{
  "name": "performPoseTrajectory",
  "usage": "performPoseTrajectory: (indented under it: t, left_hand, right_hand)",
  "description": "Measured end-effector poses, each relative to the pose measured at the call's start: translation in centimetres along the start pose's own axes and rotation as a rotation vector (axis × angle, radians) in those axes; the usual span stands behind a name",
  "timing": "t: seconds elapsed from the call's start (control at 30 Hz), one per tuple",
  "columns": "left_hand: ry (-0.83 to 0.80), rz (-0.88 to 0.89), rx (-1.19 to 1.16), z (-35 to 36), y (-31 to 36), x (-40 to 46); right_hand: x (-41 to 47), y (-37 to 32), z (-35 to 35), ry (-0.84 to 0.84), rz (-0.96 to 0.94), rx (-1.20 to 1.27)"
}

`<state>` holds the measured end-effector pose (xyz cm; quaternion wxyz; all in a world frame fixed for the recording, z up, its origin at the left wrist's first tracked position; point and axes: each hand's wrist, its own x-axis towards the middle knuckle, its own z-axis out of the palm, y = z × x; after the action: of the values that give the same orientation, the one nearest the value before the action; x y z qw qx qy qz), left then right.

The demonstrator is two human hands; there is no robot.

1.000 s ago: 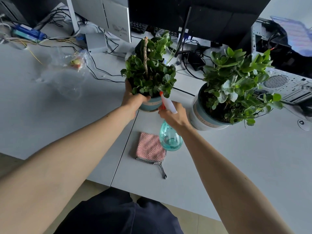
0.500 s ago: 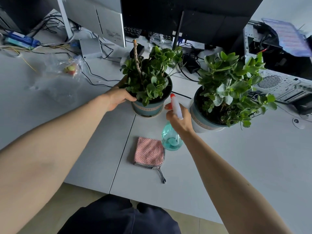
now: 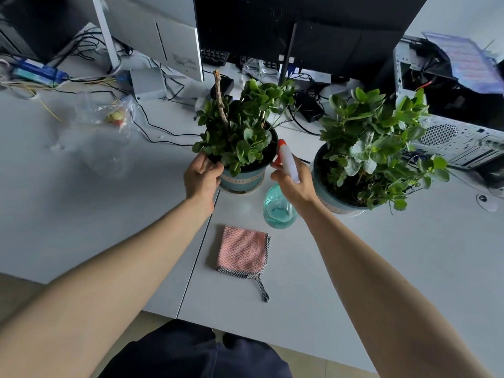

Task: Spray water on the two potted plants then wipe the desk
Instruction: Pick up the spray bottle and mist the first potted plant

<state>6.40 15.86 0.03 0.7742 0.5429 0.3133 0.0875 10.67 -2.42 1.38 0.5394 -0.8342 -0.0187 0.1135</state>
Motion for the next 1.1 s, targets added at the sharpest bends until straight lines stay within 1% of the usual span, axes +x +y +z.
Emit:
performPoseTrajectory:
  t: [0.1, 0.2, 0.37, 0.47, 0.53, 0.63, 0.7, 0.8, 0.93, 1.1]
  left_hand:
    - [-0.016, -0.045, 0.052, -0.2, 0.6, 0.7]
    - [-0.047, -0.054, 0.132, -0.6, 1.3, 1.8]
    - [-0.117, -0.109, 0.274, -1.3, 3.9, 3.8]
    - [-0.132, -0.117, 0.219, -1.3, 4.5, 3.9]
    - [-0.086, -0.096, 0.138, -1.1, 3.7, 3.7]
    - [0.028, -0.111, -0.004, -0.3, 1.8, 2.8]
    - [0.056, -0.117, -0.051, 0.2, 0.4, 1.9]
    - [0.013, -0.065, -0.007, 1.0, -1.3, 0.2]
    - [-0.033, 0.04, 0.103, 2.1, -2.0, -0.7]
    - [-0.015, -0.016, 0.109, 2.0, -1.3, 0.1]
  right_hand:
    - [-0.1, 0.2, 0.1, -0.036, -0.024, -0.019]
    - [-0.6, 0.3, 0.4, -0.042, -0.039, -0.009]
    - [-1.6, 1.3, 1.2, -0.058, -0.08, -0.02]
    - [-1.8, 1.5, 1.4, -0.062, -0.076, -0.03]
    - [-1.8, 1.4, 1.4, -0.038, -0.065, 0.003]
    - [-1.6, 1.4, 1.2, 0.048, -0.049, 0.091]
    - [-1.2, 1.2, 1.1, 0.072, -0.043, 0.089]
    - [-0.4, 0.3, 0.8, 0.058, -0.045, 0.057]
    - [0.1, -0.4, 0.6, -0.031, -0.063, 0.021]
    - [-0.2, -0.8, 0.7, 0.013, -0.031, 0.039]
